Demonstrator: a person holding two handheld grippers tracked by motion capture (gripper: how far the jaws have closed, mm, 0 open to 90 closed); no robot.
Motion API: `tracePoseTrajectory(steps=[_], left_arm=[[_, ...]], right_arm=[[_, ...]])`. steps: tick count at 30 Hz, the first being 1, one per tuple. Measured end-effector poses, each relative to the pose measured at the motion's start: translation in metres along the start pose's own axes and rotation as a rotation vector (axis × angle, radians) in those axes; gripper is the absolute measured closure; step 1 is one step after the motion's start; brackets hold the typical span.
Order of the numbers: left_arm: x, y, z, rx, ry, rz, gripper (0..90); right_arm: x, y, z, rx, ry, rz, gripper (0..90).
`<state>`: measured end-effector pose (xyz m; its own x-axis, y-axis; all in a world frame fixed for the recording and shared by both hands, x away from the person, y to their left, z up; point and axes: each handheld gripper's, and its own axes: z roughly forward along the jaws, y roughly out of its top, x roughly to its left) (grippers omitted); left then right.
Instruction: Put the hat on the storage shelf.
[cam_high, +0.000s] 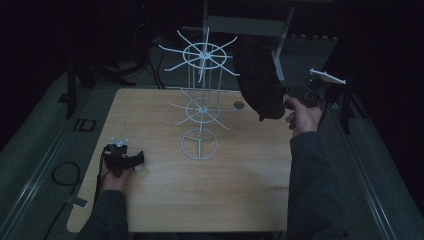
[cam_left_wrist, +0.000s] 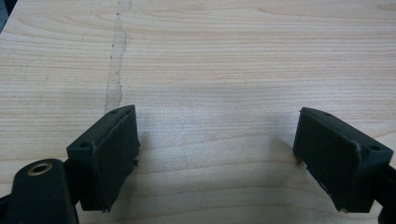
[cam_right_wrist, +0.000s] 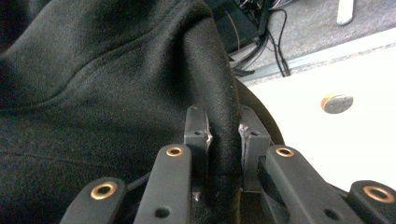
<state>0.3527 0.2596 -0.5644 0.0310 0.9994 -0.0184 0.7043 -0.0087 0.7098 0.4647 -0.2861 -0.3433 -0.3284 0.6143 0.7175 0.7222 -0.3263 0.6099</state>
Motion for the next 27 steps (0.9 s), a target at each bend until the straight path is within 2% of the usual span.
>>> tracePoseTrajectory(steps=[5,15,27], left_arm=[[0.0,0.0,0.0,0.002,0.001,0.001,15.2],[0.0,0.0,0.0,0.001,0.001,0.0,15.1],[0.0,0.0,0.0,0.002,0.001,0.003,15.1]], right_arm=[[-0.004,-0.005,0.007,0.017,0.025,0.009,76.7],[-0.005,-0.014,0.02,0.05,0.041,0.008,73.1],[-0.006,-0.021,0.029,0.108,0.08,-0.037,64.5]])
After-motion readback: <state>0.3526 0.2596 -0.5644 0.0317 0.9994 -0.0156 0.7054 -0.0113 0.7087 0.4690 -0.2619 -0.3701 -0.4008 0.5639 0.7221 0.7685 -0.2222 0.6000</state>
